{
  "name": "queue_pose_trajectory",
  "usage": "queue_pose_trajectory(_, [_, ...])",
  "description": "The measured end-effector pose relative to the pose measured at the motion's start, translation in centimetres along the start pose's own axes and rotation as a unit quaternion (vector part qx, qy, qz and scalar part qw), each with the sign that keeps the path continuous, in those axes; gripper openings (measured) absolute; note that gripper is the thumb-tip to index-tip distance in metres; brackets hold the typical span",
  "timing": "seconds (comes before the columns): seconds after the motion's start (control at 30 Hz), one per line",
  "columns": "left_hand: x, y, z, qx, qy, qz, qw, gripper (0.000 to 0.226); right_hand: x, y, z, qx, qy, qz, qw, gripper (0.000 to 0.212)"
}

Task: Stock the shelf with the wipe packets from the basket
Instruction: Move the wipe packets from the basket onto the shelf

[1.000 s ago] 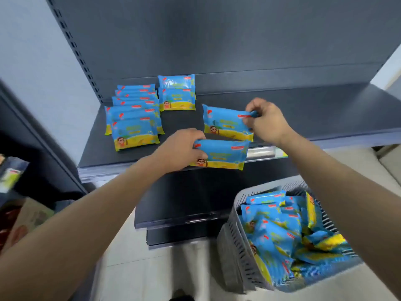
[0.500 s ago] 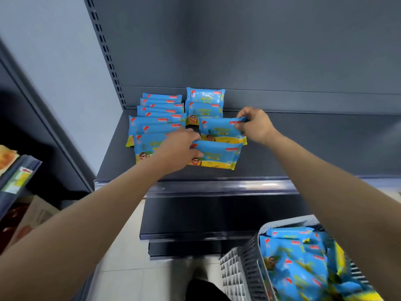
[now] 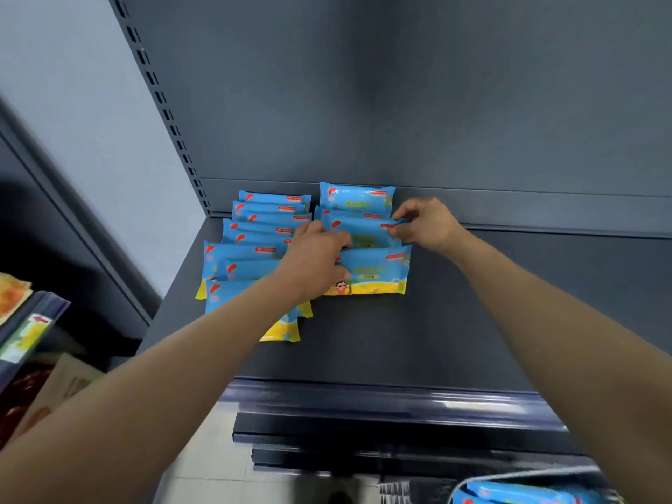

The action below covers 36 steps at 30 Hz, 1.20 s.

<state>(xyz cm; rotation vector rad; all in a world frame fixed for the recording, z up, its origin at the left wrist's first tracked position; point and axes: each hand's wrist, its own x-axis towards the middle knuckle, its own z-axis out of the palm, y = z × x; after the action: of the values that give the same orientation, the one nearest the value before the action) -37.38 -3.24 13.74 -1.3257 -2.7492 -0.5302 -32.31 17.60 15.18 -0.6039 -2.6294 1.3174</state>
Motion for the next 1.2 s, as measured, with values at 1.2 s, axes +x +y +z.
queue_pose_trajectory(1.2, [-9.6, 4.3, -12.0, 0.193, 0.239, 0.160, 0.938, 0.057, -16.1, -11.8, 1.7, -0.368, 0.263, -0.206, 0.868, 0.044])
